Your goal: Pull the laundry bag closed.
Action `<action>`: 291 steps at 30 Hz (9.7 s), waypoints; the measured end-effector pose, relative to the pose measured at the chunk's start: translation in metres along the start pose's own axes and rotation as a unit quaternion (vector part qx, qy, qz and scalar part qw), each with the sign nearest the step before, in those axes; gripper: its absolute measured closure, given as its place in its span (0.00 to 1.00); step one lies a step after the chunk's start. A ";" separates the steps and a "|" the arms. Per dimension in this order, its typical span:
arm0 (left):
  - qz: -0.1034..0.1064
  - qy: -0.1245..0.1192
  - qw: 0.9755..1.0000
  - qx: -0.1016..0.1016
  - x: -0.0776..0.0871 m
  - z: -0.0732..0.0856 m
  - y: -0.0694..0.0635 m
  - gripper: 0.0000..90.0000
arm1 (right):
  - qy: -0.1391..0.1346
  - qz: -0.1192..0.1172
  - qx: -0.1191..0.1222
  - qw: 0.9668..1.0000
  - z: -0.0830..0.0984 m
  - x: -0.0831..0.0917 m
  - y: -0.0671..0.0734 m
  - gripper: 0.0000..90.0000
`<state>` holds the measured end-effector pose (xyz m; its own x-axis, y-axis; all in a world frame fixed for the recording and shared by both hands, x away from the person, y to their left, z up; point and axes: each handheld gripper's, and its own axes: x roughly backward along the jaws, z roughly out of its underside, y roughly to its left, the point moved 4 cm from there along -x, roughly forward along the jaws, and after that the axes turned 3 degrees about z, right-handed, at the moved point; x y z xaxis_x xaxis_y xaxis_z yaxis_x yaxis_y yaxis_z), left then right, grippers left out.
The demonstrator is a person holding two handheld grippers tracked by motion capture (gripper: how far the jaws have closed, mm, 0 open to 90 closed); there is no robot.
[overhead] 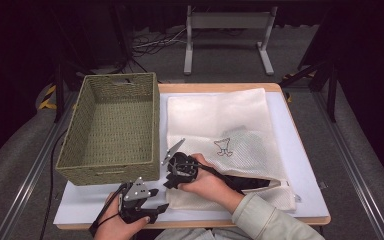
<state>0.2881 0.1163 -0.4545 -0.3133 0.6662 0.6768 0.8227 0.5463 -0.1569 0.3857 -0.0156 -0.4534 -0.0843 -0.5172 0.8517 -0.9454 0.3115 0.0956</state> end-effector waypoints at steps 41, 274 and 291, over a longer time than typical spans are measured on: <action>0.007 0.009 1.000 0.000 -0.008 -0.002 0.002 0.46 | 0.016 0.023 -0.014 1.000 0.019 0.014 -0.001 0.90; 0.014 -0.030 0.999 0.012 0.010 -0.015 0.010 0.64 | -0.137 0.140 -0.128 0.972 0.253 0.251 -0.049 0.66; -0.046 -0.083 0.995 0.017 0.048 -0.003 0.038 0.34 | -0.269 0.222 -0.166 0.922 0.266 0.283 -0.062 0.38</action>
<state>0.3061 0.1678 -0.4260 -0.4625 0.6867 0.5609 0.7721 0.6229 -0.1259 0.3365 -0.3934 -0.3559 -0.6693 -0.5725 0.4736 -0.6386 0.7691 0.0274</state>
